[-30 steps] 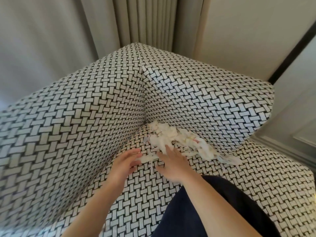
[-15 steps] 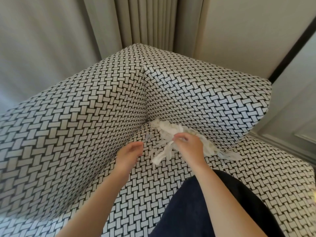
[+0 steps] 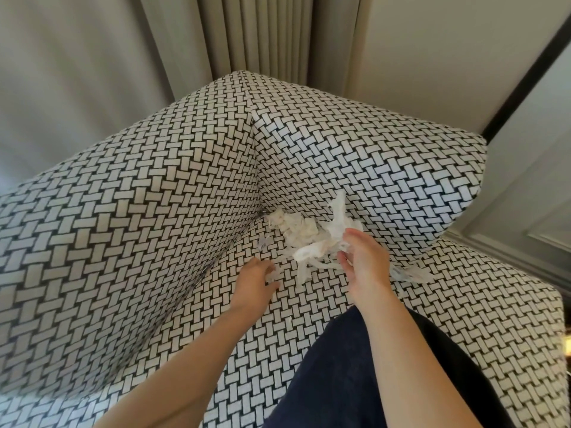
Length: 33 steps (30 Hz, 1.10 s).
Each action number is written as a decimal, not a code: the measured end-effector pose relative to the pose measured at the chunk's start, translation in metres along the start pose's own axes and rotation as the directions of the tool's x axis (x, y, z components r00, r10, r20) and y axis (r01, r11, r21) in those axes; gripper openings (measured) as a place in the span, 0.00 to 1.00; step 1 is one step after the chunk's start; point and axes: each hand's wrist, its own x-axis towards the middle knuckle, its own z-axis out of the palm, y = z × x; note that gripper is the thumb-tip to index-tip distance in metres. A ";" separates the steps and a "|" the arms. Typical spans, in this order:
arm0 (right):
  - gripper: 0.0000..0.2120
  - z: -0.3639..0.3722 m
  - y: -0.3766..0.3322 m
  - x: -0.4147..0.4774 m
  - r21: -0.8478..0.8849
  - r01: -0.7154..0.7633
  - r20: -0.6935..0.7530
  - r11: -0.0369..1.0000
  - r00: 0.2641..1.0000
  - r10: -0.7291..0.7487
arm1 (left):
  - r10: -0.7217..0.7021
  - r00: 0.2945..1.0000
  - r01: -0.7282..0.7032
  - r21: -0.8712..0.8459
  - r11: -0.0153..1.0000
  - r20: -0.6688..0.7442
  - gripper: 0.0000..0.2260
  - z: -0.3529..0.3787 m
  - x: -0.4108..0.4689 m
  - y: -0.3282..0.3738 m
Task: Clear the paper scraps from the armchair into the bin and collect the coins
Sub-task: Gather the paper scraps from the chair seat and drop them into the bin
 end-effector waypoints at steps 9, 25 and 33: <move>0.02 -0.005 -0.008 -0.002 0.296 -0.146 -0.010 0.944 0.988 0.156 | -0.112 0.991 0.083 -0.314 0.946 -0.075 0.12 0.011 0.007 0.021; 0.02 -0.002 -0.006 0.006 0.285 -0.186 -0.023 0.940 0.979 0.201 | -0.040 0.997 0.027 -0.176 0.984 -0.070 0.15 0.025 0.013 0.040; 0.04 -0.005 -0.004 0.006 0.303 -0.216 0.005 0.928 0.974 0.225 | -0.024 0.991 0.008 -0.119 0.993 -0.135 0.12 0.019 0.013 0.024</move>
